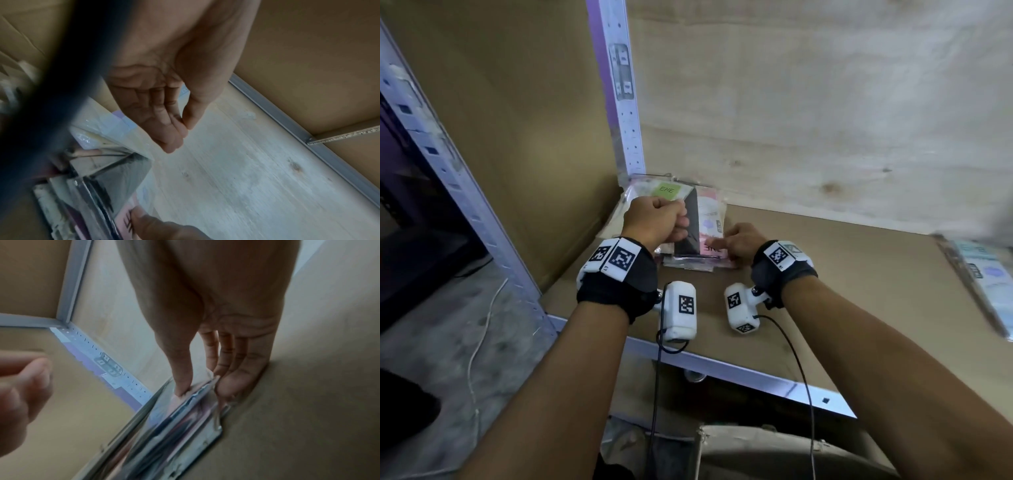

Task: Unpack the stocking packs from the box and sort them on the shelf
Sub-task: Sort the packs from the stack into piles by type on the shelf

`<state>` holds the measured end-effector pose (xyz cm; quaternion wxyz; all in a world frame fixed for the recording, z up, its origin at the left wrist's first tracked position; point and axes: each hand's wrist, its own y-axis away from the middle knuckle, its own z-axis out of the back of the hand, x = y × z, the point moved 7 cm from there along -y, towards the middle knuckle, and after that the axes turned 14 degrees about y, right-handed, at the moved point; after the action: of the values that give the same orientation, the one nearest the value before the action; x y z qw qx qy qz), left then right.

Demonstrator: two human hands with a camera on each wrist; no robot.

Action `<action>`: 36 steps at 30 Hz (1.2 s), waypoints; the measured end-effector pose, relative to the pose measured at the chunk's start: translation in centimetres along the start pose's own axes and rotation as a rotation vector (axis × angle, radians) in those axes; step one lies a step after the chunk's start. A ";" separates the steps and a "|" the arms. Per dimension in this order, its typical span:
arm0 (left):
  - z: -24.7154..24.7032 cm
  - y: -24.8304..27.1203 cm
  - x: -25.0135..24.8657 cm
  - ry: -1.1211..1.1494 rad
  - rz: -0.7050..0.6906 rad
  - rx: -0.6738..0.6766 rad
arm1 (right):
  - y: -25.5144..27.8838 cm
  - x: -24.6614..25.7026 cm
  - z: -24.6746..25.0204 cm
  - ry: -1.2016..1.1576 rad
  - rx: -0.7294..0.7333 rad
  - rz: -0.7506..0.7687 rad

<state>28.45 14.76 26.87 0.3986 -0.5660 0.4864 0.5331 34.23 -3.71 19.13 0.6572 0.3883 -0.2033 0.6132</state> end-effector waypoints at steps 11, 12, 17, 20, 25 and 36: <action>-5.9 1.3 1.3 -0.131 -0.062 0.079 | 8.3 -6.0 8.4 -0.259 -0.002 0.106; -6.5 1.4 1.1 -0.202 -0.106 0.067 | 9.4 -7.0 9.5 -0.284 0.002 0.113; -10.6 1.8 2.1 -0.428 -0.182 0.152 | 13.7 -12.3 14.1 -0.339 0.040 0.112; -12.9 2.3 3.5 -0.363 -0.153 0.268 | 15.2 -15.1 15.6 -0.359 0.030 0.086; -15.9 3.7 6.7 -0.286 0.059 0.453 | 16.7 -19.1 17.3 -0.451 -0.071 -0.006; -18.8 5.9 7.8 0.236 0.295 0.459 | 17.3 -19.5 19.4 -0.961 -0.197 -0.020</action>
<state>26.38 -5.71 21.69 0.3749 -0.4423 0.7144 0.3918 18.40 -32.00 21.08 0.5284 0.5654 -0.5369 0.3360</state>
